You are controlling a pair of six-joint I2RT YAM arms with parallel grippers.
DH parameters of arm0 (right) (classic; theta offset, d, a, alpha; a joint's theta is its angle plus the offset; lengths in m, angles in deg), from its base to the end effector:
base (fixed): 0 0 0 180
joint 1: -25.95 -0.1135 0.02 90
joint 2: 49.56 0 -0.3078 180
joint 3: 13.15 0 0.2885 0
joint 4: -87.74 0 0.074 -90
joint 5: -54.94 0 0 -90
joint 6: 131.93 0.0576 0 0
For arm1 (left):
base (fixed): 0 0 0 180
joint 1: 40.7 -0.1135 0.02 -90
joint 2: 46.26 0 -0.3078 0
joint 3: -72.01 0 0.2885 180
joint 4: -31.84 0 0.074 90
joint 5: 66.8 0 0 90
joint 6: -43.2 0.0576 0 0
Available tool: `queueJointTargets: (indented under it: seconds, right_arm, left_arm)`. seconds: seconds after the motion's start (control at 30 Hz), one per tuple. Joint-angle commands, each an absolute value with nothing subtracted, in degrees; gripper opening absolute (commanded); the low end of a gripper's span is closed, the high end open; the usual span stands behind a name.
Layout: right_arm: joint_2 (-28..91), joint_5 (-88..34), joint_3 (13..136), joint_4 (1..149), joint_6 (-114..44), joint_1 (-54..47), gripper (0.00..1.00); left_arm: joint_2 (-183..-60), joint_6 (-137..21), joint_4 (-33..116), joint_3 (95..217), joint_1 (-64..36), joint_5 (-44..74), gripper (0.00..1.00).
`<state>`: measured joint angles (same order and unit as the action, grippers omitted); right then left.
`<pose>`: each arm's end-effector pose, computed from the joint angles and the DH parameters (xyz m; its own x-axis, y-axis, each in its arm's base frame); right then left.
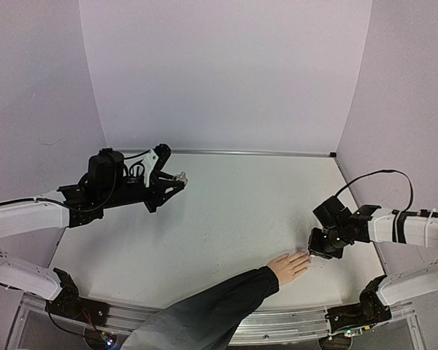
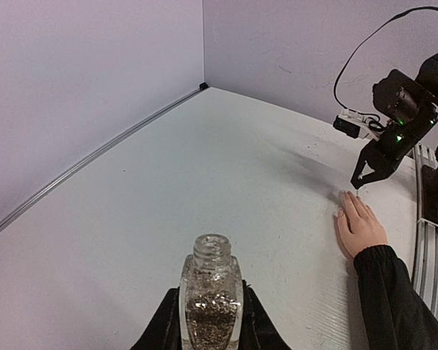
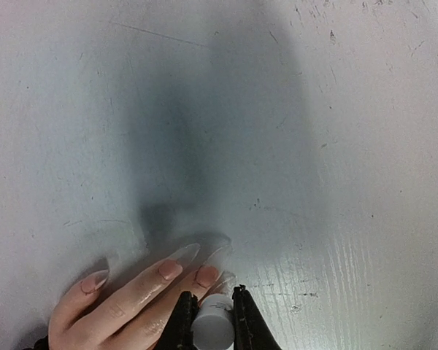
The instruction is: Paint the nails
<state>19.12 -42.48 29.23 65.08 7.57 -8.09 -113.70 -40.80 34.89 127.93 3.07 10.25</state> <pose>0.2137 0.1354 0.1735 -0.7746 0.3867 -0.5005 0.1604 0.8855 0.4360 0.2153 -0.2241 0.3074 -0.0938 0.2309 -0.9684 0.8452 0.5325 0.0451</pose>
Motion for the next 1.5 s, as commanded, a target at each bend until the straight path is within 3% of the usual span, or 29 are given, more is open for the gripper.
queueJointTargets:
  seconds: [0.0, 0.7, 1.03, 1.2, 1.47]
  right_arm:
    - [20.28, -42.73, 29.57, 64.23, 7.15, -7.81, 0.00]
    - [19.59, -50.06, 30.05, 63.00, 12.20, -7.87, 0.00]
    - [5.36, -51.54, 37.31, 57.42, 5.22, -7.80, 0.00]
    - [0.35, -36.48, 34.25, 76.76, -3.71, -7.83, 0.00]
    - [14.84, -16.71, 47.09, 97.27, -18.16, -9.73, 0.00]
  left_arm:
    - [-112.00, -40.63, 33.88, 131.02, 2.81, 9.75, 0.00]
    - [-112.43, -40.37, 33.87, 131.08, 2.81, 10.00, 0.00]
    - [-112.66, -41.25, 33.91, 131.60, 2.81, 8.30, 0.00]
    - [-114.85, -41.97, 33.91, 133.39, 2.90, 1.67, 0.00]
    - [-119.65, -41.20, 33.91, 135.39, 4.61, -9.43, 0.00]
